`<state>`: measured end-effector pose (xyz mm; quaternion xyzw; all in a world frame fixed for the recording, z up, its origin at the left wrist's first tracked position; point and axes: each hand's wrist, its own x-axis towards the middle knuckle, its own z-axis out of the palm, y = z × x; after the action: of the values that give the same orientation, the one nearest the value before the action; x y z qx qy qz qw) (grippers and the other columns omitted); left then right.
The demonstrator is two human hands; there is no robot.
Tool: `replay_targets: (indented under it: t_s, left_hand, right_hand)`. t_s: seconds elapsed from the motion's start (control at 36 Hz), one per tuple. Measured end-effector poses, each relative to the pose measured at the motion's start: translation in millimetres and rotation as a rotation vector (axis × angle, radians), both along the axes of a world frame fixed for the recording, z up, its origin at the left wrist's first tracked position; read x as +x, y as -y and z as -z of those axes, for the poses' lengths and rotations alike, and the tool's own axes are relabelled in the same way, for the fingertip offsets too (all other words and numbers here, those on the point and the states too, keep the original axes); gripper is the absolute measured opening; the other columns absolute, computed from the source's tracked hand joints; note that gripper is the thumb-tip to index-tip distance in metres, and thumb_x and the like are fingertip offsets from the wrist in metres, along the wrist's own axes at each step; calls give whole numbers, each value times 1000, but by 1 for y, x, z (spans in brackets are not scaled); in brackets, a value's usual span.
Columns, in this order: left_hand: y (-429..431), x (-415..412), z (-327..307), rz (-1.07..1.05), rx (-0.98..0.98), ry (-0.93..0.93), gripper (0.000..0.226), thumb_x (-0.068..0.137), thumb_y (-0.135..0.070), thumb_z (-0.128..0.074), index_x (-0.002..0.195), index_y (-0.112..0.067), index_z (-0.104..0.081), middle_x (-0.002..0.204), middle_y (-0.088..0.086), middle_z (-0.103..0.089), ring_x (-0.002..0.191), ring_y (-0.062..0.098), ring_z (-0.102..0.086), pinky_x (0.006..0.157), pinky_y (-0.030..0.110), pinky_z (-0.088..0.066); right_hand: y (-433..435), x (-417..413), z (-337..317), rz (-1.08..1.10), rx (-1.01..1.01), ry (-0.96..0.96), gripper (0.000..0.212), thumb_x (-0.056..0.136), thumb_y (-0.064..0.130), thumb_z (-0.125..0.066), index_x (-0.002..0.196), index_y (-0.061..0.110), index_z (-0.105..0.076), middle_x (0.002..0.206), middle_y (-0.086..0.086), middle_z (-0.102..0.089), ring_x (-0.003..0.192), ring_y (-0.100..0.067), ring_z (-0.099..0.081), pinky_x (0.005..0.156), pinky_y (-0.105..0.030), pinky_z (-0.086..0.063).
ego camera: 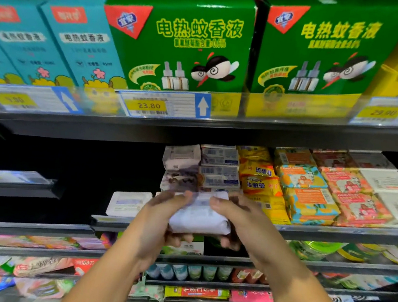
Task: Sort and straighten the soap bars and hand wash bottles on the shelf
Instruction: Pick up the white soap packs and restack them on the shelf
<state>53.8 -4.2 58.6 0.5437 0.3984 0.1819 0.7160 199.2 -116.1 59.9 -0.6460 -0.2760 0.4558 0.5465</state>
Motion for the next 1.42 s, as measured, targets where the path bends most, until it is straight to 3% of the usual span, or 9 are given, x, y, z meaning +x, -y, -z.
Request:
replay_targets:
  t_s: [0.22, 0.47, 0.56, 0.75, 0.83, 0.97, 1.11, 1.22, 1.42]
  left_hand:
    - [-11, -11, 3, 119, 67, -139, 31, 94, -40, -63, 121, -24, -61, 103, 2, -73, 45, 20, -54, 39, 23, -31]
    - [-18, -17, 0, 54, 237, 21, 35, 80, -31, -71, 112, -24, -60, 111, 8, -65, 96, 20, -70, 85, 34, -59]
    - [-19, -18, 7, 54, 484, -16, 28, 83, -14, -78, 101, -23, -60, 104, 0, -64, 83, -1, -60, 74, 17, -50]
    - [-27, -21, 18, 190, 934, -200, 64, 70, -23, -90, 115, -41, -48, 119, -19, -52, 99, -6, -56, 82, 10, -46]
    - [-30, -22, 20, 215, 1174, -321, 85, 69, -41, -88, 142, -29, -46, 121, -14, -49, 113, 2, -44, 96, 17, -37]
    - [-44, -24, 32, 195, 1254, -360, 85, 68, -57, -76, 142, -22, -53, 131, -2, -56, 122, 18, -45, 105, 33, -42]
    - [-88, -37, 35, 147, 1152, -451, 87, 65, -50, -83, 139, -12, -56, 133, 6, -58, 121, 27, -52, 105, 30, -35]
    - [-135, -47, 43, 97, 1116, -455, 83, 57, -36, -90, 129, -5, -63, 121, 11, -63, 112, 23, -58, 97, 16, -34]
    - [-170, -47, 63, 150, 819, -337, 68, 69, -13, -90, 124, -29, -54, 124, 4, -50, 118, 24, -56, 107, 46, -44]
  right_hand:
    - [-5, 11, 0, -98, -56, 17, 21, 98, 38, -61, 115, 25, -60, 101, -10, -68, 54, -21, -62, 43, -26, -41]
    - [-20, 1, -4, -46, 134, -133, 9, 88, 34, -68, 97, 31, -69, 114, -8, -66, 104, -27, -70, 88, -44, -59]
    - [-26, -3, 1, -32, 155, -4, 7, 92, 34, -66, 87, 30, -69, 107, 1, -66, 107, -25, -66, 93, -51, -57]
    - [-33, 3, 8, -147, 218, 79, 51, 86, -4, -69, 108, 42, -63, 113, 0, -71, 107, -22, -69, 91, -46, -58]
    - [-34, 4, 9, -192, 225, 106, 50, 89, -3, -68, 114, 40, -62, 118, -4, -69, 110, -19, -67, 95, -43, -56]
    - [-42, 19, 11, -140, 155, 308, 24, 96, 25, -66, 115, 39, -60, 116, 10, -69, 111, -12, -66, 95, -32, -55]
    - [-44, 42, 13, -218, -256, 980, 55, 97, 63, -46, 147, 51, -29, 157, 3, -34, 145, -21, -31, 113, -36, -37]
    - [-53, 46, 37, -452, -412, 1118, 74, 94, 74, -29, 156, 49, 1, 165, 11, 23, 151, -20, 25, 124, -42, 6]
    - [-58, 47, 48, -445, -463, 1171, 78, 86, 83, -17, 154, 53, 7, 162, 10, 32, 147, -21, 33, 119, -41, 16]
